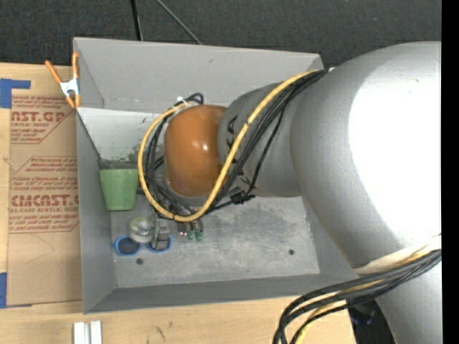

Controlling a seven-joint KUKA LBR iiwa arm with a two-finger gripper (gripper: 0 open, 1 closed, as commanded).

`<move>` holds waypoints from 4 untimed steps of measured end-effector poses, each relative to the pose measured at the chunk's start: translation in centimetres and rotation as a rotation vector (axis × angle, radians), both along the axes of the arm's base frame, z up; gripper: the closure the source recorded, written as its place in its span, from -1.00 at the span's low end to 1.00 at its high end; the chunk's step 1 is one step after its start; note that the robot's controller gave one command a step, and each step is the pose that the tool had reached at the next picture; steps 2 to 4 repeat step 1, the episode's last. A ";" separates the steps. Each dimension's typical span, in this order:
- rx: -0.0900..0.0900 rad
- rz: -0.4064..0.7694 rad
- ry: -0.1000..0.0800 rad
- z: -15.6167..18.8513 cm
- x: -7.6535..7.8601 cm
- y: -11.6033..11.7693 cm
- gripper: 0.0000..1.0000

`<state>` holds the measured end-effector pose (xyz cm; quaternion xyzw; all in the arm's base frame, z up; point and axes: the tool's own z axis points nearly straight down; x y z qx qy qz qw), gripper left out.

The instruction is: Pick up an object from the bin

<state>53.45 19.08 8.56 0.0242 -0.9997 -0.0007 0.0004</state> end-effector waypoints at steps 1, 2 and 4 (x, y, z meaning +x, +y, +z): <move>0.003 -0.047 -0.012 12.3 4.6 -1.1 1.00; 0.003 -0.047 -0.012 12.3 4.6 -1.1 1.00; 0.003 -0.047 -0.012 12.3 4.6 -1.1 1.00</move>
Offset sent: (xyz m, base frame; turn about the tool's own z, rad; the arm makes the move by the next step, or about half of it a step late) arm 0.0438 -0.0121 0.1182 0.0485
